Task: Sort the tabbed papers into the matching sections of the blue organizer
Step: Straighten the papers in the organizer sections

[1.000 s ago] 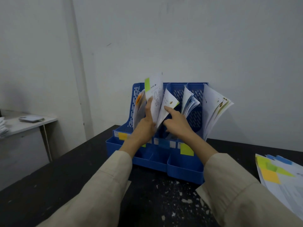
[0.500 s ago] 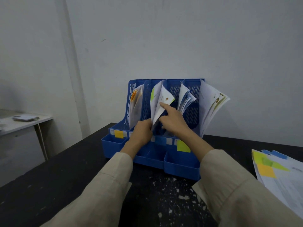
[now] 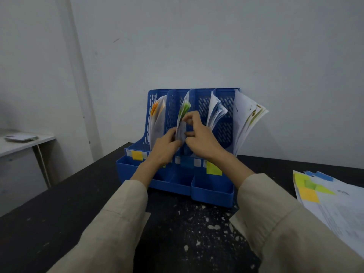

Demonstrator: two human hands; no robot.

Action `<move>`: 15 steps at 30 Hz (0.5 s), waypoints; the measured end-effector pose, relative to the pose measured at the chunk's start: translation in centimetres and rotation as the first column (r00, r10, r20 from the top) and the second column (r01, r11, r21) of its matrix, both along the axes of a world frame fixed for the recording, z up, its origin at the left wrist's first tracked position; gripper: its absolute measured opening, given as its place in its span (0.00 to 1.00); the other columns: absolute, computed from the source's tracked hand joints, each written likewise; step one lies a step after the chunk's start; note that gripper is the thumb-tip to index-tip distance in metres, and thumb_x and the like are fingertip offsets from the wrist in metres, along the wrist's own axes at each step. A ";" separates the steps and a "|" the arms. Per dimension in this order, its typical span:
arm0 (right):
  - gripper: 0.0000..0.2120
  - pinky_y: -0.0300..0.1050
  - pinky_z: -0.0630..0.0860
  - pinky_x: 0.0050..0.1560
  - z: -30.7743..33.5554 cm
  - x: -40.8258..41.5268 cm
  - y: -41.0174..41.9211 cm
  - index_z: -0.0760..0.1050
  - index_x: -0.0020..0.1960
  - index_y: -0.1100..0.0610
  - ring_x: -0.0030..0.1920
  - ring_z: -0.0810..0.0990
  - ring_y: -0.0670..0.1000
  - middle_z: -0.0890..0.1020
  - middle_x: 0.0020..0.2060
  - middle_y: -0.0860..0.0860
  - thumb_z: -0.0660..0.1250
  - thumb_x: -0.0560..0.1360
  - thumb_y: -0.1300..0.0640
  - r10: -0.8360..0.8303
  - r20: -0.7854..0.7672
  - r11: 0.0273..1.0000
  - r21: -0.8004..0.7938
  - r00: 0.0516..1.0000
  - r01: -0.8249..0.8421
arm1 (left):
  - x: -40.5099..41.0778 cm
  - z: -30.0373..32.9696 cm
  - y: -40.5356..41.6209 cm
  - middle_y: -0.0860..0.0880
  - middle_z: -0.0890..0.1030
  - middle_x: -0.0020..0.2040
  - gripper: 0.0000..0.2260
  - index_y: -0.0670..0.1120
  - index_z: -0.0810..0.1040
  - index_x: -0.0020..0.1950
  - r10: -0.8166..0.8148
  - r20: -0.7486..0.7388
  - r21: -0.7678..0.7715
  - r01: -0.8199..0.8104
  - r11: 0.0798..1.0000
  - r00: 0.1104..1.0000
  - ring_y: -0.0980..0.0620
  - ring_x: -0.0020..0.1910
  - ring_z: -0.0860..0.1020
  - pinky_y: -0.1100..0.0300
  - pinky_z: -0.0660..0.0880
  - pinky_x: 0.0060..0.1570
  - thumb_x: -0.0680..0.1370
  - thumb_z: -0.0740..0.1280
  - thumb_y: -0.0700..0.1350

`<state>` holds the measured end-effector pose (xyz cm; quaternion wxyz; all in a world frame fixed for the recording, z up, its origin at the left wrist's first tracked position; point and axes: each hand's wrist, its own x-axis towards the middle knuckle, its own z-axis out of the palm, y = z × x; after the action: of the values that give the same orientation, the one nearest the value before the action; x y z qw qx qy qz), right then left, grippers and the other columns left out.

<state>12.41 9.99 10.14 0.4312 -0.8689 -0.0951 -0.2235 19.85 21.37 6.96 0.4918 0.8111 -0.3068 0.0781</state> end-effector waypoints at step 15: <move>0.24 0.44 0.67 0.32 -0.3 0.7 0.5 0.54 0.64 0.59 0.43 0.78 0.60 0.70 0.64 0.66 0.56 0.72 0.73 -0.003 -0.029 1.000 -0.009 1.000 0.003 | 1.0 -0.8 -2.7 0.45 0.74 0.39 0.15 0.38 0.66 0.57 0.242 0.087 0.001 -0.243 0.970 0.967 0.42 0.41 0.76 0.48 0.73 0.39 0.78 0.58 0.48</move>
<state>13.10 10.45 9.84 0.4283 -0.8742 -0.0885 -0.2112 20.81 18.62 6.16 0.4603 0.8412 -0.2268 0.1706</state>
